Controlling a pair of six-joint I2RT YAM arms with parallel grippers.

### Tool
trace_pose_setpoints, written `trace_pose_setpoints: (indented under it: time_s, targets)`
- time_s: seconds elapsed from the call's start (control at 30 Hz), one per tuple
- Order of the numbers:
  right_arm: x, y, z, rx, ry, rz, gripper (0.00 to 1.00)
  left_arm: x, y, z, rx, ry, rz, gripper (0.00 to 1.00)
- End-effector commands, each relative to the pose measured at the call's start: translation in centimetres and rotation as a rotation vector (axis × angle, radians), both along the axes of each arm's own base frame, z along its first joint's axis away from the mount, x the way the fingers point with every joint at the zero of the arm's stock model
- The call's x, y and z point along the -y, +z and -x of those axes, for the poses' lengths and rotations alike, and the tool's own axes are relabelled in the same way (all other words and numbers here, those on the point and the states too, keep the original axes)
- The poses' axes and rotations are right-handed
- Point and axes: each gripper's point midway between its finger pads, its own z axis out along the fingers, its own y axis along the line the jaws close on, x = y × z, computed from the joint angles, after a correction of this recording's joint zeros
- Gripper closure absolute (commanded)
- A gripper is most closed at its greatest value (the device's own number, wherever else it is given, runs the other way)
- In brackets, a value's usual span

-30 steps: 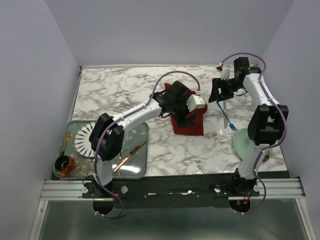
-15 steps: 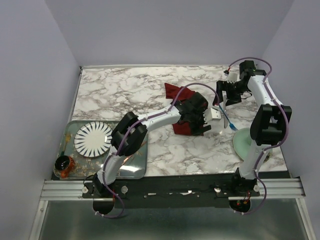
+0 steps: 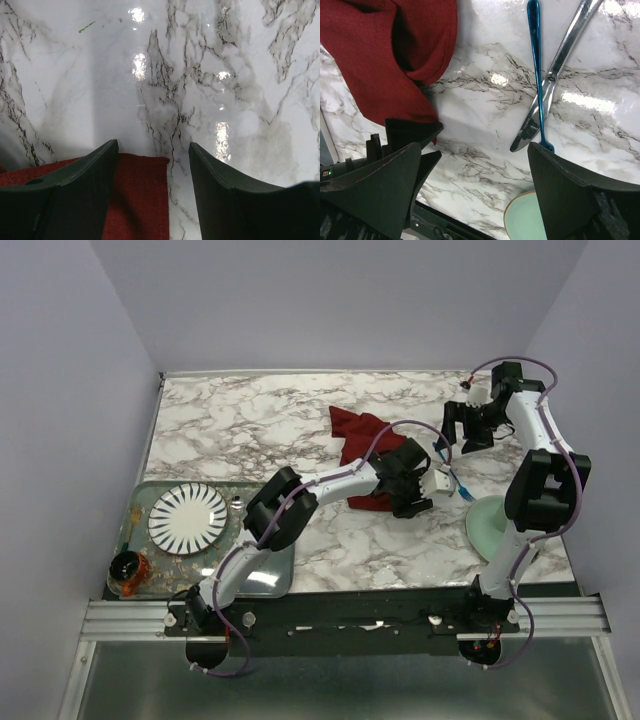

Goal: Fold the napkin into a case and place the utensils inside
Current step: Pick up the crumpled napkin from the center of the board.

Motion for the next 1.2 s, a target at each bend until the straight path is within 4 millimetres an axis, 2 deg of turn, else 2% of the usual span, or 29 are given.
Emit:
trace_pose_setpoints:
  time_s: [0.0,0.03,0.13,0.27,0.5,0.6,0.67,0.87,1.17]
  targets:
    - [0.3,1.4,0.3,0.0,-0.012,-0.017,0.04,-1.1,-1.5,0.4,-0.006,-0.001,-0.073,0.34]
    - [0.2,1.5,0.3,0.0,-0.01,-0.026,0.04,-1.7,-2.1,0.8,-0.014,-0.004,-0.093,0.34]
    - [-0.1,1.3,0.4,-0.008,-0.002,-0.044,0.04,-2.6,-2.4,1.3,-0.01,-0.019,-0.115,0.34]
    - [-0.3,1.1,0.5,-0.016,0.008,-0.058,0.04,-3.0,-2.0,1.4,-0.009,-0.019,-0.126,0.3]
    - [-0.8,1.5,0.7,-0.014,0.023,-0.086,0.04,-2.0,3.1,0.7,0.034,0.005,-0.035,0.26]
    - [-0.8,1.4,0.8,-0.015,0.026,-0.087,0.04,-1.8,4.7,0.8,0.039,0.021,-0.003,0.26]
    - [-0.8,1.2,1.0,-0.02,0.026,-0.086,0.04,-1.9,4.9,0.9,0.033,0.022,-0.001,0.26]
    - [-0.9,1.2,1.3,-0.023,0.031,-0.092,0.04,-2.5,3.0,1.0,0.021,0.027,-0.042,0.27]
    - [-0.8,1.1,1.2,-0.019,0.036,-0.091,0.04,-3.6,-1.0,0.9,-0.005,0.044,-0.127,0.3]
